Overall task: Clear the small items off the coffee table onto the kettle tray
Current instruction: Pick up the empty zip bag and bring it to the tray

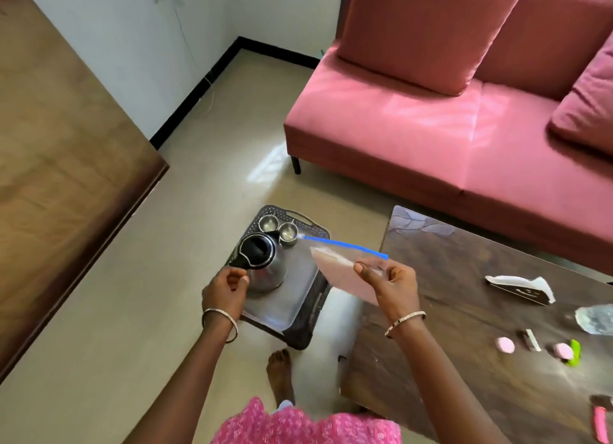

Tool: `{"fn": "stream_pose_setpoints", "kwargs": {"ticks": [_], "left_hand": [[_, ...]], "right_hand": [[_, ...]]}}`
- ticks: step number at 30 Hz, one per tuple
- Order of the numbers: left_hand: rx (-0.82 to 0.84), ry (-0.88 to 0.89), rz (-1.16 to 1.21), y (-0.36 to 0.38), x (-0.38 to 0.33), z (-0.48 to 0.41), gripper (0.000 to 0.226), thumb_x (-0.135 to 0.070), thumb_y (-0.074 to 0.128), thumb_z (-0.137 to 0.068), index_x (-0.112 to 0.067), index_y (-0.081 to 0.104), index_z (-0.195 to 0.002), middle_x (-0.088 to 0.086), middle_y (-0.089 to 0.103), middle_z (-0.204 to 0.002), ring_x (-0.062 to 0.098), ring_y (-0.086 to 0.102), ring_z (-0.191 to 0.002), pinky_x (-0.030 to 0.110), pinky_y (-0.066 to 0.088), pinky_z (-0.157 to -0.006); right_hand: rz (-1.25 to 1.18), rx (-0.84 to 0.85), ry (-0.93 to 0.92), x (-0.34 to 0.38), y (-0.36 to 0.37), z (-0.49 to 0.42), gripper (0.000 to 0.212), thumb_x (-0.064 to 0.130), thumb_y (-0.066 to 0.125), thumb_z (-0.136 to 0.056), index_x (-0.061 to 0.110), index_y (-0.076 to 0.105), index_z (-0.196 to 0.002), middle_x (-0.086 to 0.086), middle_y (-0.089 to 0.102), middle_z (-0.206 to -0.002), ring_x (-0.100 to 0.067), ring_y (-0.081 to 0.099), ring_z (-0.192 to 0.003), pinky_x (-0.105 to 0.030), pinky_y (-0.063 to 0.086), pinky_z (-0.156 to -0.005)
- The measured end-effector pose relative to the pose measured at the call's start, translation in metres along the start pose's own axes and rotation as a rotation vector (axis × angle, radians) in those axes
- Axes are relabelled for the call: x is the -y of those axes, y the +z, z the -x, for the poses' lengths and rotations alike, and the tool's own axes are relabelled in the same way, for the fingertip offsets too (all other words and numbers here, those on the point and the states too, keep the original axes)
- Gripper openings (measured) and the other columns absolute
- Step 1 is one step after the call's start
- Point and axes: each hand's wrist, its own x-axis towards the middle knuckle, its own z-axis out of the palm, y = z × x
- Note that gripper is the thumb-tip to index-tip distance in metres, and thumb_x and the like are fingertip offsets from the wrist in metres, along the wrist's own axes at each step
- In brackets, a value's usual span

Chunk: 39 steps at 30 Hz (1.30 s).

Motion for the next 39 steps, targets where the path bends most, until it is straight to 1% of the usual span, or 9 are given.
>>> {"fn": "stream_pose_setpoints", "kwargs": {"ticks": [4, 7, 11, 14, 20, 27, 30, 33, 39], "left_hand": [[0.027, 0.06, -0.275, -0.005, 0.033, -0.053, 0.03, -0.018, 0.074, -0.077, -0.015, 0.065, -0.105, 0.01, 0.068, -0.105, 0.031, 0.062, -0.099, 0.037, 0.049, -0.086], [0.129, 0.079, -0.442, 0.001, 0.049, -0.08, 0.044, -0.031, 0.077, -0.075, -0.019, 0.061, -0.114, 0.007, 0.065, -0.112, 0.03, 0.06, -0.106, 0.039, 0.049, -0.088], [0.165, 0.11, -0.546, 0.012, 0.059, -0.099, 0.043, -0.041, 0.075, -0.074, -0.024, 0.062, -0.111, 0.002, 0.072, -0.103, 0.026, 0.066, -0.098, 0.035, 0.049, -0.084], [0.129, 0.151, -0.536, 0.013, 0.066, -0.101, 0.04, -0.038, 0.075, -0.074, -0.025, 0.063, -0.11, -0.001, 0.073, -0.099, 0.025, 0.068, -0.094, 0.034, 0.045, -0.084], [0.106, 0.177, -0.49, 0.004, 0.085, -0.086, 0.035, -0.035, 0.08, -0.07, -0.022, 0.067, -0.101, 0.0, 0.074, -0.084, 0.025, 0.07, -0.081, 0.035, 0.049, -0.079], [0.117, 0.224, -0.293, -0.007, 0.09, -0.093, 0.036, -0.048, 0.08, -0.07, -0.023, 0.068, -0.092, -0.008, 0.073, -0.083, 0.013, 0.069, -0.076, 0.032, 0.055, -0.072], [0.035, 0.203, -0.17, -0.01, 0.081, -0.112, 0.034, -0.057, 0.063, -0.081, -0.024, 0.066, -0.087, -0.011, 0.069, -0.081, 0.008, 0.066, -0.075, 0.029, 0.054, -0.066], [0.041, 0.211, -0.127, -0.002, 0.067, -0.147, 0.028, -0.046, 0.057, -0.091, -0.019, 0.066, -0.091, -0.007, 0.071, -0.085, 0.01, 0.067, -0.079, 0.032, 0.055, -0.071], [0.231, 0.065, 0.036, 0.043, 0.034, -0.222, 0.023, -0.023, 0.055, -0.096, -0.014, 0.065, -0.115, 0.0, 0.068, -0.113, 0.016, 0.062, -0.099, 0.024, 0.045, -0.084]], "right_hand": [[0.13, -0.032, 0.068, -0.007, 0.055, -0.042, 0.015, 0.017, 0.083, -0.076, 0.011, 0.08, -0.089, -0.012, 0.077, -0.086, -0.017, 0.066, -0.08, -0.036, 0.053, -0.076], [0.173, -0.06, 0.074, -0.007, 0.091, -0.071, 0.014, 0.021, 0.081, -0.078, 0.018, 0.08, -0.092, -0.007, 0.076, -0.084, -0.008, 0.062, -0.074, -0.025, 0.046, -0.069], [0.124, -0.043, 0.059, -0.011, 0.128, -0.104, 0.016, 0.006, 0.072, -0.085, 0.004, 0.077, -0.1, -0.006, 0.073, -0.089, 0.02, 0.058, -0.062, 0.001, 0.039, -0.06], [0.097, -0.026, 0.076, -0.019, 0.148, -0.123, 0.016, 0.002, 0.068, -0.088, 0.0, 0.075, -0.103, -0.002, 0.07, -0.09, 0.021, 0.057, -0.062, 0.003, 0.04, -0.062], [0.032, 0.047, 0.108, -0.033, 0.174, -0.143, 0.018, -0.003, 0.064, -0.09, -0.007, 0.071, -0.107, -0.008, 0.069, -0.097, -0.008, 0.062, -0.087, -0.005, 0.048, -0.076], [-0.076, 0.127, 0.151, -0.053, 0.201, -0.157, 0.019, -0.009, 0.062, -0.089, -0.015, 0.067, -0.106, -0.007, 0.07, -0.094, -0.002, 0.068, -0.085, -0.01, 0.051, -0.076], [-0.141, 0.119, 0.213, -0.068, 0.212, -0.163, 0.02, -0.008, 0.063, -0.089, -0.015, 0.066, -0.107, -0.013, 0.069, -0.1, -0.017, 0.064, -0.099, -0.02, 0.051, -0.09], [-0.228, 0.111, 0.304, -0.082, 0.223, -0.166, 0.018, -0.007, 0.063, -0.089, -0.01, 0.068, -0.106, -0.006, 0.071, -0.093, -0.022, 0.061, -0.104, -0.035, 0.048, -0.102], [-0.328, 0.14, 0.378, -0.105, 0.234, -0.176, 0.015, -0.007, 0.062, -0.088, 0.003, 0.073, -0.092, 0.002, 0.075, -0.089, -0.019, 0.064, -0.103, -0.038, 0.047, -0.105]]}}
